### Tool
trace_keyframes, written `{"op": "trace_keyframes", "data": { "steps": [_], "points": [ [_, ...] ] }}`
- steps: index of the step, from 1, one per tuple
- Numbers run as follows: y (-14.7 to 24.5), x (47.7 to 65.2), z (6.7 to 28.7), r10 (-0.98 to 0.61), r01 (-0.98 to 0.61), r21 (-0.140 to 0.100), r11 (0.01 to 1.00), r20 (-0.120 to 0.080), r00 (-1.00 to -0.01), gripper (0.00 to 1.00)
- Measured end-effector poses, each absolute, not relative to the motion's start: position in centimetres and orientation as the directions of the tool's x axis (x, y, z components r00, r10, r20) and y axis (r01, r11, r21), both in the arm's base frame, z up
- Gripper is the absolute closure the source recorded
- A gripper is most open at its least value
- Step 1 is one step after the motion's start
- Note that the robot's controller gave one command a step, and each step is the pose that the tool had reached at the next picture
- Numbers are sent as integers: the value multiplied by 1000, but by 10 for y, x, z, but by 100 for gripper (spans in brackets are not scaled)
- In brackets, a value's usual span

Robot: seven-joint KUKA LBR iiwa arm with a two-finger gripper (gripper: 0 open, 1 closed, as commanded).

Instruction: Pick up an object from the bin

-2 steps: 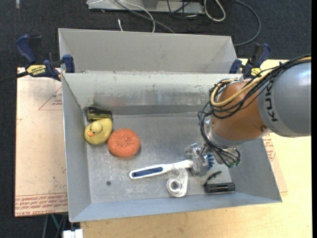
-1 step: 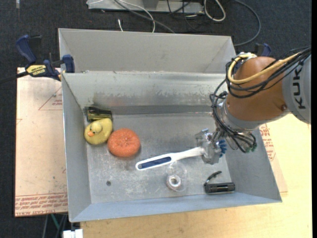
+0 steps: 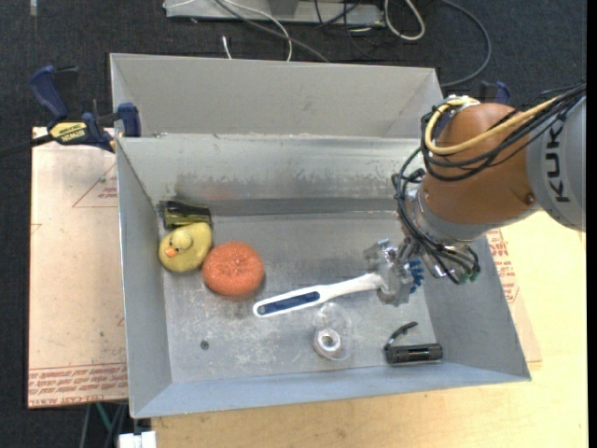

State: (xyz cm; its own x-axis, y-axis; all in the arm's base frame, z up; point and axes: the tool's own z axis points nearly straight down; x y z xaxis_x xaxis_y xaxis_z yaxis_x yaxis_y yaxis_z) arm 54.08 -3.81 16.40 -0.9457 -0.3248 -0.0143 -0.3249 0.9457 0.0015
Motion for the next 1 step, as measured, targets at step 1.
{"op": "trace_keyframes", "data": {
  "steps": [1],
  "points": [
    [-28, 535, 185, -320, -320, 0, 947, -20, -947, 100]
  ]
}}
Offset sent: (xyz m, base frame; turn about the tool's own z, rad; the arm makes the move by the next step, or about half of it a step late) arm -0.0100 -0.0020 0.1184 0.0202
